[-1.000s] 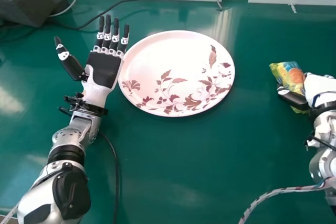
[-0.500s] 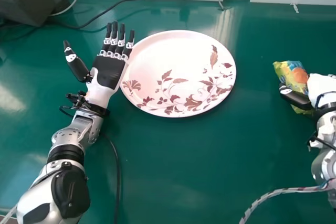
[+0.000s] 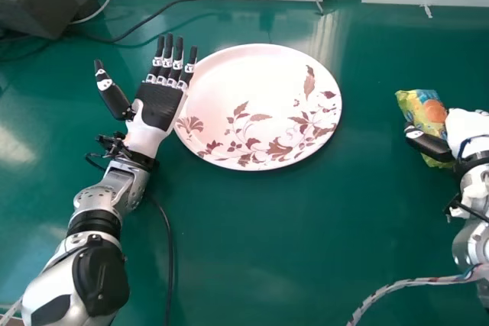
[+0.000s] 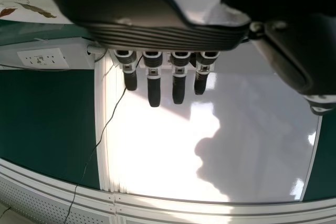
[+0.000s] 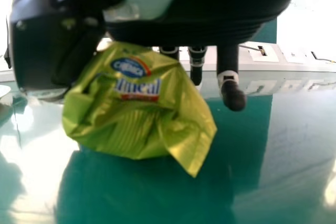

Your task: Pick up biscuit and place it in the plate

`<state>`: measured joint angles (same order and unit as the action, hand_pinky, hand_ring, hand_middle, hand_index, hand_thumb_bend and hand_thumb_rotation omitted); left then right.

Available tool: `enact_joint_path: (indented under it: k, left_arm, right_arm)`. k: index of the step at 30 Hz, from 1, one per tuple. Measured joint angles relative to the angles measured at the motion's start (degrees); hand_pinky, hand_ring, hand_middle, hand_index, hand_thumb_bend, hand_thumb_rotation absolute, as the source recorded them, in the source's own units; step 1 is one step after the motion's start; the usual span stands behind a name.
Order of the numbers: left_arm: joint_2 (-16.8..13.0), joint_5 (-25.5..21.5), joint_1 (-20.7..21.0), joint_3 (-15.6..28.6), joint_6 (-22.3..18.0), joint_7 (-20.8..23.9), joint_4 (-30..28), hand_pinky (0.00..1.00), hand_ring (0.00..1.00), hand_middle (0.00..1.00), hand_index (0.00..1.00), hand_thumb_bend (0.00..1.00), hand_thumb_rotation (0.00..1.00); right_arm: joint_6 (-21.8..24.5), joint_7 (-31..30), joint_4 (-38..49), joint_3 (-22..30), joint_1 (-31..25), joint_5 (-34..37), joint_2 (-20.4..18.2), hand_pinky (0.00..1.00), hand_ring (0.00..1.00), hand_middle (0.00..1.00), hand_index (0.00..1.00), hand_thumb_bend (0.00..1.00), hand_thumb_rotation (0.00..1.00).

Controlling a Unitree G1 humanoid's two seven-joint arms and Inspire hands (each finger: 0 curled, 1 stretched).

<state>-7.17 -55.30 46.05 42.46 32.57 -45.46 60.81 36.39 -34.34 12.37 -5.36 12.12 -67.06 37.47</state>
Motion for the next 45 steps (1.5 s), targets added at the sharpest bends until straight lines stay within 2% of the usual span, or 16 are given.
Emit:
enact_joint_path:
  k: [8,13,26,45]
  left_arm:
    - [-0.35,0.03,0.3,0.07,-0.24,-1.4,1.29,1.0,0.93,0.96,1.0,1.0,0.47]
    - [-0.41,0.05,0.34,0.05,-0.37,-1.58,1.38,1.0,0.93,0.97,1.0,1.0,0.46]
    - [-0.44,1.15,0.83,-0.16,-2.99,-3.71,2.35,1.0,0.92,0.96,1.0,1.0,0.48]
    - [-1.1,4.69,1.97,-0.51,-6.16,-5.47,3.82,0.99,0.92,0.96,0.99,1.0,0.48]
  right_arm:
    - [0.63,-1.63,1.4,0.02,-0.11,-0.16,0.04,0.07,0.14,0.47,0.48,0.51,0.0]
    - [0.97,-3.34,2.61,0.01,-0.17,-0.59,0.05,0.07,0.14,0.4,0.5,0.5,0.0]
    - [1.58,-7.71,6.68,0.35,-0.82,-1.99,0.09,0.06,0.12,0.41,0.51,0.5,0.0]
    - [-0.04,-10.68,13.12,1.29,-2.02,-3.25,-1.05,0.04,0.1,0.4,0.5,0.5,0.0]
